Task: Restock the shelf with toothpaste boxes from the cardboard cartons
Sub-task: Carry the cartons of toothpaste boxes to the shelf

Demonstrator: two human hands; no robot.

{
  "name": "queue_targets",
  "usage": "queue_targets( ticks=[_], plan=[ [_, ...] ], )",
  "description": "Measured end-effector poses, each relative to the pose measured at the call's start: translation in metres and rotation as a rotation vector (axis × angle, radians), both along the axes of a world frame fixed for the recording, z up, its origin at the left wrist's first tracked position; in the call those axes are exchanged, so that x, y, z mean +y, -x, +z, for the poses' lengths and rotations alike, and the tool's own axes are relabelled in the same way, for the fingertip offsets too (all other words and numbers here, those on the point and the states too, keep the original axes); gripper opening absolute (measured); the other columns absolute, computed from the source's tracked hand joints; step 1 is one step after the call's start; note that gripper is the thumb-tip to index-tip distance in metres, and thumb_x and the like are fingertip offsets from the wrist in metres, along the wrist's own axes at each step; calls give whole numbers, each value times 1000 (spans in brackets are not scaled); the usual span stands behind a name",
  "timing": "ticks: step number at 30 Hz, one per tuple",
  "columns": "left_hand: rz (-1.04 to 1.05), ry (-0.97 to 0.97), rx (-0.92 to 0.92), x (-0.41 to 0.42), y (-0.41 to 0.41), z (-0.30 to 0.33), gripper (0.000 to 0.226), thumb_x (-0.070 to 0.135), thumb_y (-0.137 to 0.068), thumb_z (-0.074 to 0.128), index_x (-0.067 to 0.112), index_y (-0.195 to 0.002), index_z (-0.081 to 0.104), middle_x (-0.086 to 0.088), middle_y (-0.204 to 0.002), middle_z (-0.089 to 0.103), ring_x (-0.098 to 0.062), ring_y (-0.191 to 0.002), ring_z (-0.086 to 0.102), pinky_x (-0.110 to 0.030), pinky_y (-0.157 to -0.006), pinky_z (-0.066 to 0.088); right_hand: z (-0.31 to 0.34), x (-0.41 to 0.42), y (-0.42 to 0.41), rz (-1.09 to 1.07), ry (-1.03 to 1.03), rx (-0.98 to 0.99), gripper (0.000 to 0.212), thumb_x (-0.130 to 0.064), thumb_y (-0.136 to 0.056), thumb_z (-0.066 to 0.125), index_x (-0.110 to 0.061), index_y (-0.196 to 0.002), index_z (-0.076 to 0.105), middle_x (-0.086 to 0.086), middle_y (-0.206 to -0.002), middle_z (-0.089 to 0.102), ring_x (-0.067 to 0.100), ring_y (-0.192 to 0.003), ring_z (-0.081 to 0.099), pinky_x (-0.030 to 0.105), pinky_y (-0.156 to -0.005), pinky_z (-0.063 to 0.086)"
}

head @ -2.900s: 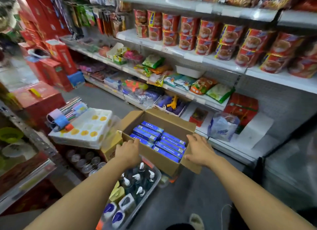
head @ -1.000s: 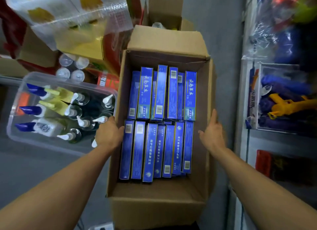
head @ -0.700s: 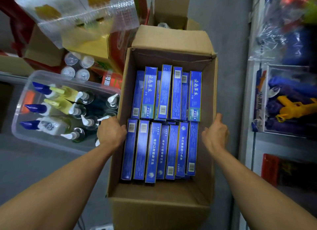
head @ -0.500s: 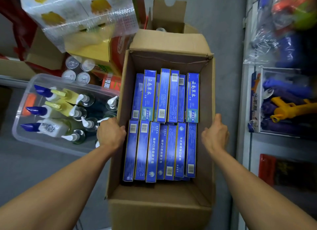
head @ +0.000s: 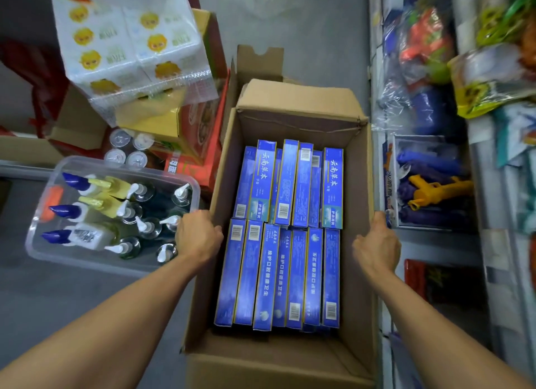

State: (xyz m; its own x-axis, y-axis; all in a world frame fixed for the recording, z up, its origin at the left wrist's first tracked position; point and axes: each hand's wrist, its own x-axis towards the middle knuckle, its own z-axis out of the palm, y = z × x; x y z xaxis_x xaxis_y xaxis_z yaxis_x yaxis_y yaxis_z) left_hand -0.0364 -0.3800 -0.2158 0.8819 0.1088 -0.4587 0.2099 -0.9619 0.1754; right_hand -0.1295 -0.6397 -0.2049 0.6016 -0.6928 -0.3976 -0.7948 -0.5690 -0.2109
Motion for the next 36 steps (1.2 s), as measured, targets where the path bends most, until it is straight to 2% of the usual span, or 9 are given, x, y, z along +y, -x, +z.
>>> queue_targets(
  ticks=[5, 9, 16, 22, 25, 27, 32, 36],
  plan=[
    [-27, 17, -14, -17, -2, 50, 20, 17, -82, 64, 1, -93, 66, -21, -94, 66, -40, -92, 61, -39, -74, 48, 51, -14, 9, -24, 19, -20, 31, -1, -82, 55, -2, -111, 44, 30, -101, 60, 44, -95, 58, 41, -75, 45],
    [-41, 13, -37, -28, -3, 96, 22, 18, -83, 65, -1, -94, 65, -22, -99, 65, -40, -97, 60, -38, -75, 48, 96, -23, 12, -23, 19, -57, 32, 0, -80, 54, 0, -111, 43, 30, -100, 60, 45, -93, 58, 42, -73, 45],
    [-1, 67, -124, -30, 2, 166, 22, 14, -79, 66, 0, -96, 66, -20, -98, 67, -39, -94, 62, -38, -75, 50, 172, -34, 11, 9, 34, -94, 33, -4, -82, 56, -5, -113, 43, 26, -107, 58, 44, -99, 57, 38, -72, 44],
    [31, 76, -201, -19, 14, 216, 18, 14, -77, 65, 4, -92, 67, -18, -96, 67, -37, -91, 62, -37, -71, 49, 228, -36, 8, 129, 98, -146, 31, -4, -83, 56, -4, -111, 43, 23, -108, 60, 40, -100, 58, 36, -69, 41],
    [72, 86, -225, -5, 23, 237, 16, 15, -75, 67, 4, -88, 65, -18, -95, 67, -37, -91, 62, -37, -71, 50, 252, -28, 6, 196, 117, -172, 34, -6, -83, 58, -5, -113, 44, 23, -110, 59, 41, -103, 57, 39, -75, 45],
    [98, 76, -241, 8, 31, 249, 19, 14, -75, 65, 3, -90, 65, -19, -98, 66, -38, -94, 61, -37, -71, 49, 265, -19, 2, 243, 123, -203, 34, -7, -83, 59, -5, -113, 45, 22, -111, 59, 41, -103, 57, 39, -77, 46],
    [198, 60, -277, 48, 57, 274, 25, 10, -77, 61, 4, -101, 62, -17, -103, 65, -35, -100, 60, -36, -75, 50, 288, 15, -7, 373, 124, -252, 27, -7, -85, 57, -4, -110, 45, 19, -107, 61, 37, -100, 58, 33, -70, 40],
    [343, 29, -282, 85, 84, 289, 33, 11, -77, 62, 7, -110, 60, -9, -94, 62, -27, -87, 58, -31, -65, 45, 295, 54, -12, 457, 112, -291, 23, -4, -85, 54, -4, -107, 46, 21, -105, 62, 40, -100, 58, 36, -75, 46]
  ],
)
